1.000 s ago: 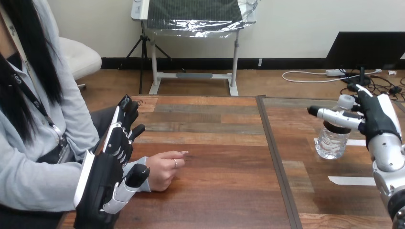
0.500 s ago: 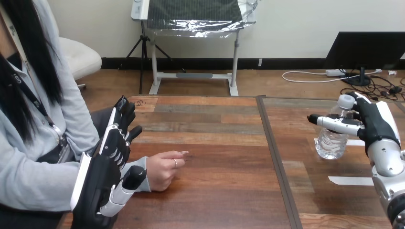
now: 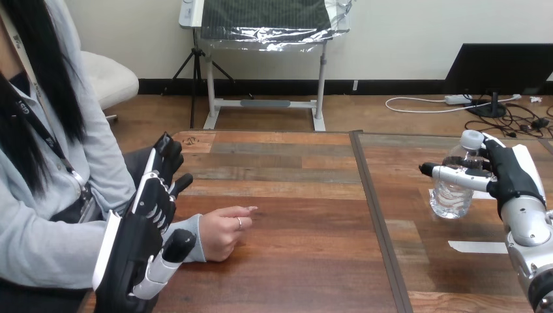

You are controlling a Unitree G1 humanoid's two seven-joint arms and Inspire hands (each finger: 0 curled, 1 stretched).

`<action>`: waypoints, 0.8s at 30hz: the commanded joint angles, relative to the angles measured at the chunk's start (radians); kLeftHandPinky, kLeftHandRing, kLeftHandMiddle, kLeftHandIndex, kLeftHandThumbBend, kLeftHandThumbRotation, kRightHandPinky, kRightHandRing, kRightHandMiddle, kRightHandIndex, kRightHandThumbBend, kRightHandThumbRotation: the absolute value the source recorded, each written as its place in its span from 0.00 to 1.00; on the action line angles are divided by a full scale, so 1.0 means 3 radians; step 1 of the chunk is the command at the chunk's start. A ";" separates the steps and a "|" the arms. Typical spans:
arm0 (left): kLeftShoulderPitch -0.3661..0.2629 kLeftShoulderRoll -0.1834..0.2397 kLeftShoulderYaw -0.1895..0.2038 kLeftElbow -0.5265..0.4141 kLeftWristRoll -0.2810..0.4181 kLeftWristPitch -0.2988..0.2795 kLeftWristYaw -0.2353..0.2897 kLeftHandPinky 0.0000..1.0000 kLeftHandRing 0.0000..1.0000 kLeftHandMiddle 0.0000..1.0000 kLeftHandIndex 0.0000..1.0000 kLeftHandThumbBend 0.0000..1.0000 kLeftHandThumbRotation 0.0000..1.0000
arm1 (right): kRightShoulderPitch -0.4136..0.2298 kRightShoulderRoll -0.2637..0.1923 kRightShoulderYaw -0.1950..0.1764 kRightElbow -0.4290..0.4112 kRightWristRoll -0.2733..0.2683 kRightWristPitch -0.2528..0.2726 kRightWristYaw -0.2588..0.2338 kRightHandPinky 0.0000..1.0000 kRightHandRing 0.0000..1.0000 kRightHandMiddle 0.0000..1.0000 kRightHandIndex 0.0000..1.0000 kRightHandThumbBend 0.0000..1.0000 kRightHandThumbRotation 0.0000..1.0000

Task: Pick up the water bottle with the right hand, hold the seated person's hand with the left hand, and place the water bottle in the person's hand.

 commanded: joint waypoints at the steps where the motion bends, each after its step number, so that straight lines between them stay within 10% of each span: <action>1: -0.0103 0.0018 0.0042 -0.0187 -0.0035 -0.0049 -0.0013 0.91 0.97 1.00 0.99 1.00 0.84 | -0.0049 0.0069 0.0022 -0.0013 -0.0017 -0.0026 -0.0019 0.78 0.85 0.86 0.91 0.84 0.25; 24: -0.0034 0.0053 0.0057 -0.0279 -0.0080 -0.0037 -0.0068 0.90 0.96 0.99 0.98 1.00 0.82 | -0.0022 0.0112 0.0013 -0.0013 0.0001 0.0005 -0.0033 0.77 0.84 0.86 0.90 0.82 0.21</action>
